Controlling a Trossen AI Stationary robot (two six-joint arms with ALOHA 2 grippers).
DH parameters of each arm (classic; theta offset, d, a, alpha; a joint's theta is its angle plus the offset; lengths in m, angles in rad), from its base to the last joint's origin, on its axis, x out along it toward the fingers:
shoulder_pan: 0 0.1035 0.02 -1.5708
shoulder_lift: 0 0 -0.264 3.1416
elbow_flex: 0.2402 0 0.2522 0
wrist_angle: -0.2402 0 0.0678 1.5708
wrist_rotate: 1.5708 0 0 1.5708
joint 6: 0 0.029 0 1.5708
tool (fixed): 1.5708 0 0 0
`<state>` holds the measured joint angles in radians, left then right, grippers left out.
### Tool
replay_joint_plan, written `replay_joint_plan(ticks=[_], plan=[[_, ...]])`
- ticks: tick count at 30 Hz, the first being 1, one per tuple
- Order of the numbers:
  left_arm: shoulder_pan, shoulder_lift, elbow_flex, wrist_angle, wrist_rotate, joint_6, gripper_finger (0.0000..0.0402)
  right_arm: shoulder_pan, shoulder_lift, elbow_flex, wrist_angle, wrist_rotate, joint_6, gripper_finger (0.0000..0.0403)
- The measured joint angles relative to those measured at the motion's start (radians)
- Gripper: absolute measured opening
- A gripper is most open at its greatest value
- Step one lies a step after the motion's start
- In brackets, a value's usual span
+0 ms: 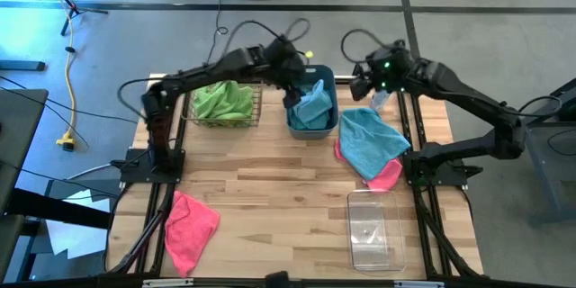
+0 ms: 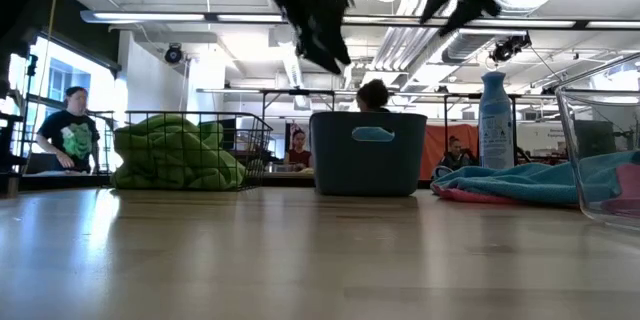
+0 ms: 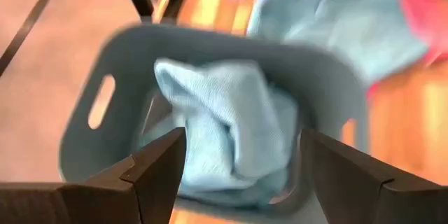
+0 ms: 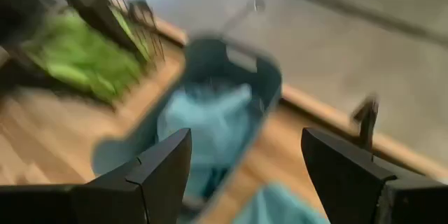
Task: Sort microfiber towel by color & place in baskets
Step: Put the blue microfiber cloth into the blue bin
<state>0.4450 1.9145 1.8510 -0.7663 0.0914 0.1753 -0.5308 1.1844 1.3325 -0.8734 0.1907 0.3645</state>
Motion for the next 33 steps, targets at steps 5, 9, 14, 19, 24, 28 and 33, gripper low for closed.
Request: replay_joint_plan(ticks=[5,9,14,19,24,28,33], plan=[[-0.012,-0.177,-0.16,0.123,0.052,-0.086,0.0267,0.001,-0.01,-0.184,0.002,-0.07,0.084,0.0266],[-0.043,-0.34,-0.327,0.268,0.057,-0.132,0.0267,0.007,-0.019,-0.313,0.0,-0.156,0.12,0.0266],[-0.077,-0.521,-0.552,0.47,0.053,-0.223,0.0267,0.009,-0.02,-0.432,-0.017,-0.166,0.17,0.0266],[-0.097,-0.64,-0.694,0.584,0.043,-0.345,0.0266,0.009,-0.02,-0.533,0.004,-0.173,0.217,0.0266],[-0.119,-0.69,-0.724,0.599,0.014,-0.375,0.0266,0.009,-0.02,-0.605,0.035,-0.19,0.283,0.0266],[-0.135,-0.715,-0.724,0.609,0.013,-0.365,0.0266,0.009,-0.019,-0.622,0.036,-0.196,0.312,0.0266],[-0.143,-0.744,-0.724,0.609,0.013,-0.365,0.0266,0.009,-0.002,-0.622,0.058,-0.196,0.32,0.0266]])
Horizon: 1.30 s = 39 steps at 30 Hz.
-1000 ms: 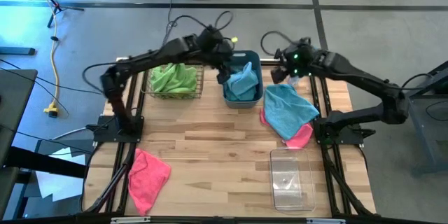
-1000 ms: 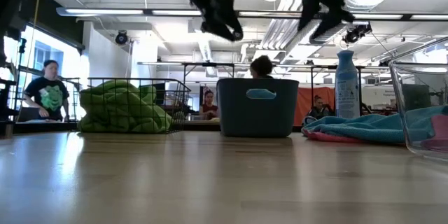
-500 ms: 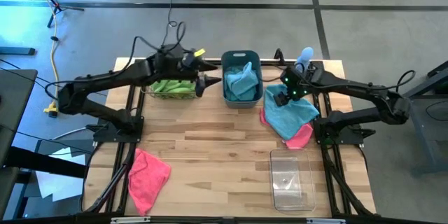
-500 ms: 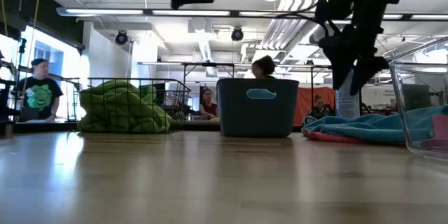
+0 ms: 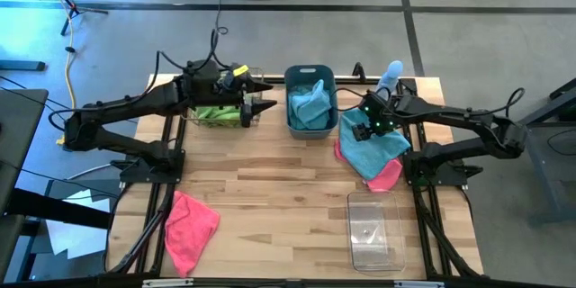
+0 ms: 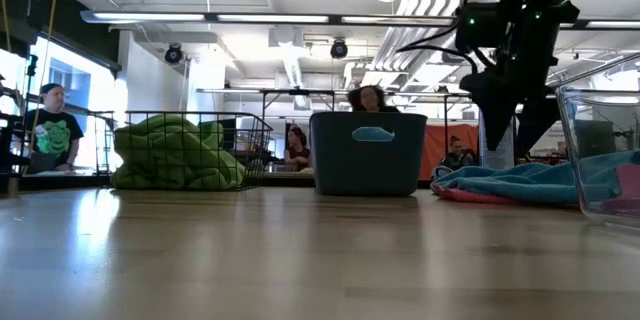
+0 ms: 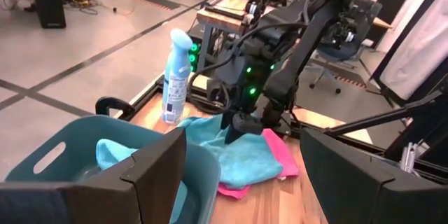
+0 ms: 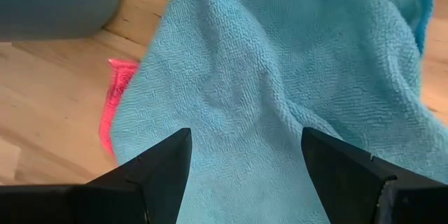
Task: Sort microfiber towel by color & place in baskets
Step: Put the blue microfiber cloth into the blue bin
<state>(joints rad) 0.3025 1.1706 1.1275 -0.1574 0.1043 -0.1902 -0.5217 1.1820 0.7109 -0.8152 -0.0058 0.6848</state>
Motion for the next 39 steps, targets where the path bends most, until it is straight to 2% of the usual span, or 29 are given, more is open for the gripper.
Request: replay_joint_plan(ticks=[8,26,30,39], plan=[[-0.003,-0.025,0.0,-0.001,-0.01,0.0,0.0266,0.0,0.122,0.0,0.022,-0.007,-0.042,0.0266],[-0.003,-0.025,0.0,-0.003,-0.01,-0.001,0.0266,0.0,0.24,0.0,0.056,0.043,-0.107,0.0258],[-0.003,-0.025,0.0,-0.002,-0.011,0.0,0.0266,0.0,0.236,0.0,0.044,0.043,-0.109,0.0216],[-0.003,-0.024,0.0,-0.003,-0.016,0.0,0.0266,0.0,0.236,0.0,0.012,0.049,-0.125,0.0048]])
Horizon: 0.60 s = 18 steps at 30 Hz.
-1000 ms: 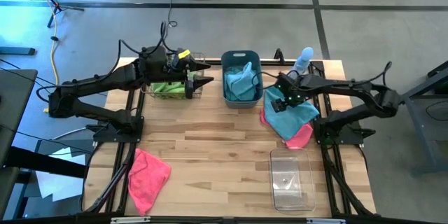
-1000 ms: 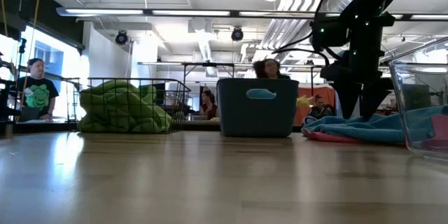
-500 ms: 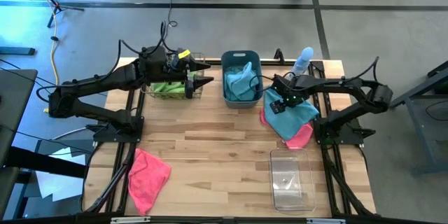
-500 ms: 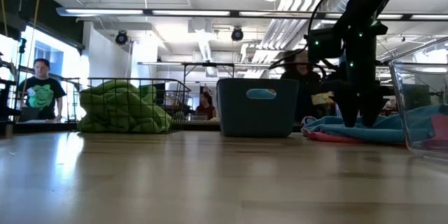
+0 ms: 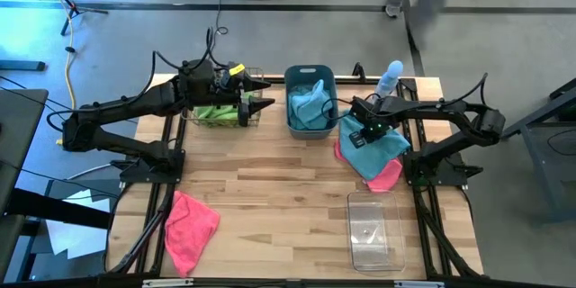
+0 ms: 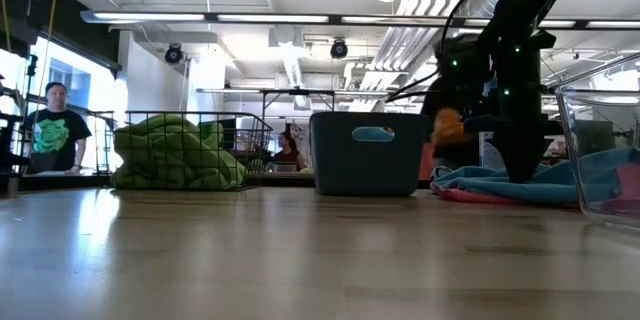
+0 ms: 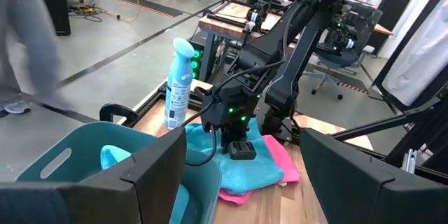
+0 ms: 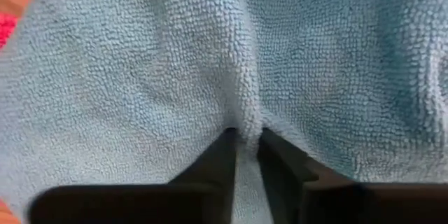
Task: Sort microfiber towel by color & place in baskets
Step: Put the blue microfiber cloth into the blue bin
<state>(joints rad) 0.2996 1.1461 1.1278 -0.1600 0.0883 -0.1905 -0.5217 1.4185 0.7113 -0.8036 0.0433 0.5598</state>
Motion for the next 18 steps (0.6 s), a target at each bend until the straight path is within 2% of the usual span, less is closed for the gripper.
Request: replay_joint_plan(ticks=[2,4,10,18], plan=[[0.0,0.0,0.0,0.0,0.0,0.001,0.0266,0.0,0.0,0.0,-0.007,0.0,-0.006,0.0018],[0.0,0.0,0.0,0.0,0.0,0.001,0.0266,0.001,0.0,0.0,-0.018,-0.001,-0.02,0.0006],[0.0,0.0,0.0,0.0,0.0,0.002,0.0266,0.0,-0.022,0.0,-0.057,-0.006,-0.037,0.0002],[0.0,0.0,0.0,0.0,-0.013,0.028,0.0266,0.0,-0.138,0.053,-0.145,0.001,-0.037,0.0002]])
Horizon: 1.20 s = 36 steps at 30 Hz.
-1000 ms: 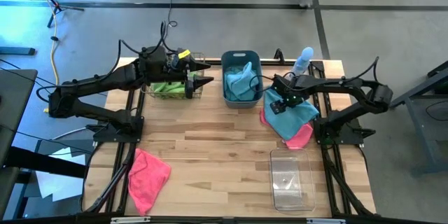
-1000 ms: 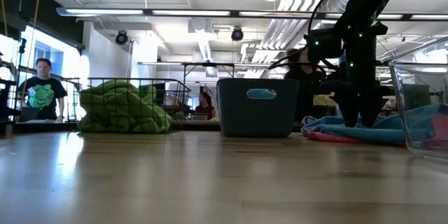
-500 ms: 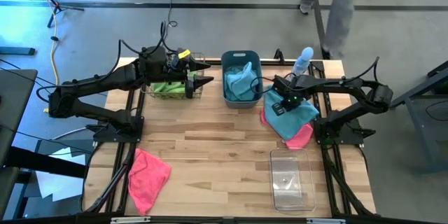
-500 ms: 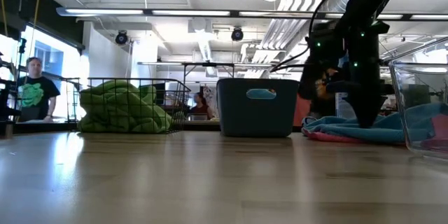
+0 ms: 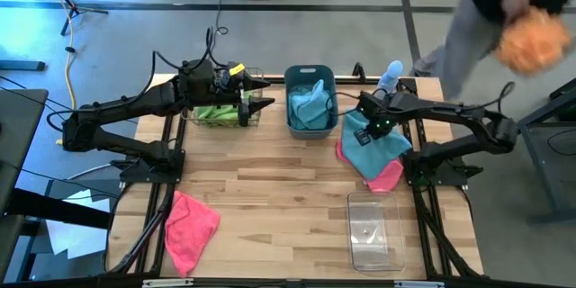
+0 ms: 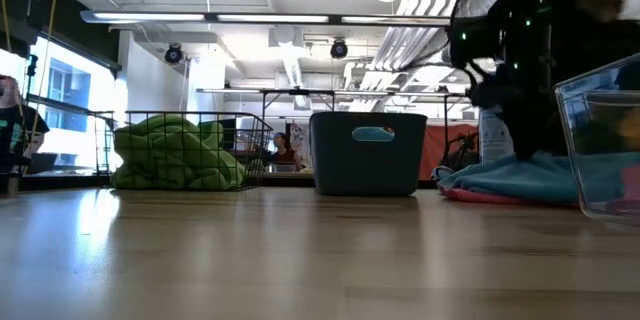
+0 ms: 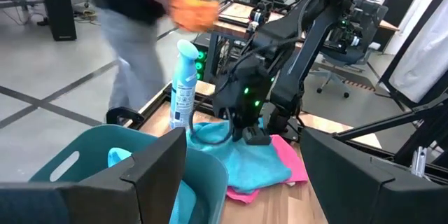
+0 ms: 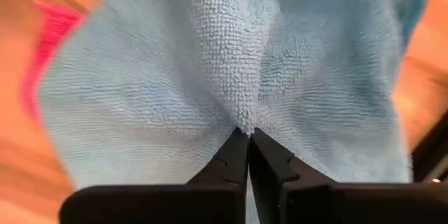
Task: Sort microfiber towel by color & place in baskets
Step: Put the blue microfiber cloth into the blue bin
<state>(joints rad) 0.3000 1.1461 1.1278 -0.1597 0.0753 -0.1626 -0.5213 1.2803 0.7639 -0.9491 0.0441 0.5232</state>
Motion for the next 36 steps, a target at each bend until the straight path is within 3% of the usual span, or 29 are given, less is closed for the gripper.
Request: replay_joint_plan(ticks=[12,18,27,36], plan=[[0.0,0.0,0.0,0.0,-0.001,0.011,0.0266,0.0,-0.059,0.273,-0.154,-0.001,-0.033,0.0001],[0.0,0.0,0.0,0.0,-0.002,0.021,0.0266,0.018,-0.059,0.413,-0.186,-0.055,-0.061,0.0],[0.004,0.0,0.0,0.0,-0.008,0.05,0.0266,0.153,-0.059,0.577,-0.292,-0.104,-0.027,0.0],[0.031,0.0,0.0,0.0,-0.013,0.087,0.0266,0.379,-0.038,0.597,-0.243,-0.172,0.106,0.0]])
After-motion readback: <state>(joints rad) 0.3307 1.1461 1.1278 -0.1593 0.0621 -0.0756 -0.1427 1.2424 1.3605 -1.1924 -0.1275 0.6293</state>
